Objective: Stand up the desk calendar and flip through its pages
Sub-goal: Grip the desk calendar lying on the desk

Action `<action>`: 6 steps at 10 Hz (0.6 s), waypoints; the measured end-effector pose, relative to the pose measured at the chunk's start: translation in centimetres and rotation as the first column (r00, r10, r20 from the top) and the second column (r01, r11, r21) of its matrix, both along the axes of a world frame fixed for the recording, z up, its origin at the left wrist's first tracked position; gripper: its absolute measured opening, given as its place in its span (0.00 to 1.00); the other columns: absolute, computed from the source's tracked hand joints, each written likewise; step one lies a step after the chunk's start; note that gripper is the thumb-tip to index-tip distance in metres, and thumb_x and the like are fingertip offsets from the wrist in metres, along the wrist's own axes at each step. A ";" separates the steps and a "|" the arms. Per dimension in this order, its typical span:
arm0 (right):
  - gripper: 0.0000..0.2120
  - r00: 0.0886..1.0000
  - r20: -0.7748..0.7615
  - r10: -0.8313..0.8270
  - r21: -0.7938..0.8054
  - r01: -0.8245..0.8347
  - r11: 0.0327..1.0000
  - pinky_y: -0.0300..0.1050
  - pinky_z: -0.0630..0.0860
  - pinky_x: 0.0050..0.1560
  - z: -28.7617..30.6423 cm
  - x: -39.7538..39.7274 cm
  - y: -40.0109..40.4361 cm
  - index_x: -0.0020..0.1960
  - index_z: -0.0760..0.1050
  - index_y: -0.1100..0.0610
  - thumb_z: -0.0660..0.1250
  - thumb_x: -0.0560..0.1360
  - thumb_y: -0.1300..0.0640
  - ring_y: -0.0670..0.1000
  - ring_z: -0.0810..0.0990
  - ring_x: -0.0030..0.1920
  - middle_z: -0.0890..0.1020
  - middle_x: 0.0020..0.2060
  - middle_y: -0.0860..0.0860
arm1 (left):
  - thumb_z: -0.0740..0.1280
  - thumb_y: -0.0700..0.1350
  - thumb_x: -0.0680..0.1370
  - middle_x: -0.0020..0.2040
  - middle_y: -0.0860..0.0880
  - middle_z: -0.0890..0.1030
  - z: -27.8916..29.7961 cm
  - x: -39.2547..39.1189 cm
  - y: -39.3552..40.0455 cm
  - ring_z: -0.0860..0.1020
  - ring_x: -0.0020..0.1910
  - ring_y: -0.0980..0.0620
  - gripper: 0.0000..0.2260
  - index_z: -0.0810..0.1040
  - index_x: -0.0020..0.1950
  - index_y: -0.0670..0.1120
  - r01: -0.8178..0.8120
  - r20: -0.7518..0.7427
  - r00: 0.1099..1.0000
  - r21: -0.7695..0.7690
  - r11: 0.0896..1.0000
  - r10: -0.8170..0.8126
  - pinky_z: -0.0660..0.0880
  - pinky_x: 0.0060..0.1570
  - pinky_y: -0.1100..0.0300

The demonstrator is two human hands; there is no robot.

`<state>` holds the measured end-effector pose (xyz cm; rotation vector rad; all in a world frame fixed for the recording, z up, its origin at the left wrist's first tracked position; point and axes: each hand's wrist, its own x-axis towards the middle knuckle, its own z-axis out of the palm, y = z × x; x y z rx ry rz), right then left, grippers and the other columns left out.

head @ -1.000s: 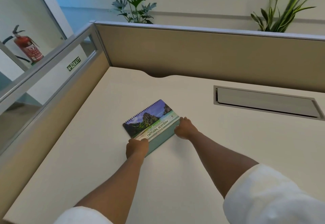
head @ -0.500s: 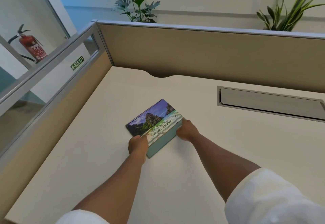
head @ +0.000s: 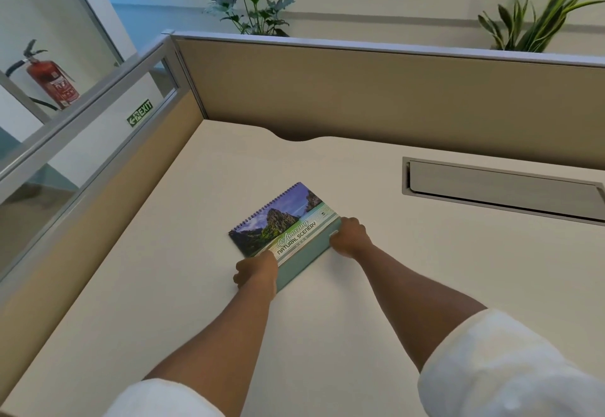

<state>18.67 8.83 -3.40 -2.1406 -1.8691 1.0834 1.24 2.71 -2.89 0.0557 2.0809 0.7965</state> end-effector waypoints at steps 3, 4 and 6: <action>0.27 0.995 0.044 -0.088 0.010 0.088 0.996 0.51 0.68 0.64 0.3 0.9 0.8 0.69 0.67 0.62 0.69 0.74 0.53 0.62 0.66 0.66 0.69 0.64 0.61 | 0.59 0.42 0.81 0.69 0.40 0.74 -0.6 -1.3 0.7 0.74 0.66 0.41 0.18 0.69 0.70 0.38 0.022 0.083 0.996 0.136 0.990 -0.033 0.72 0.61 0.53; 0.27 0.995 -0.005 -0.100 -0.036 0.100 0.994 0.50 0.66 0.68 1.2 1.2 1.3 0.68 0.70 0.61 0.72 0.72 0.53 0.60 0.67 0.67 0.73 0.64 0.59 | 0.59 0.41 0.79 0.63 0.39 0.78 -0.3 -1.5 0.7 0.77 0.57 0.41 0.16 0.72 0.66 0.38 0.024 0.043 0.998 0.209 0.978 -0.034 0.73 0.52 0.55; 0.24 0.943 -0.284 -0.171 -0.072 0.157 0.985 0.54 0.71 0.67 2.6 2.1 2.1 0.62 0.77 0.58 0.77 0.67 0.61 0.59 0.75 0.63 0.80 0.60 0.58 | 0.61 0.52 0.80 0.59 0.42 0.78 -0.1 -2.7 0.6 0.75 0.52 0.46 0.18 0.72 0.66 0.43 0.089 -0.029 0.996 0.390 0.916 -0.084 0.69 0.50 0.56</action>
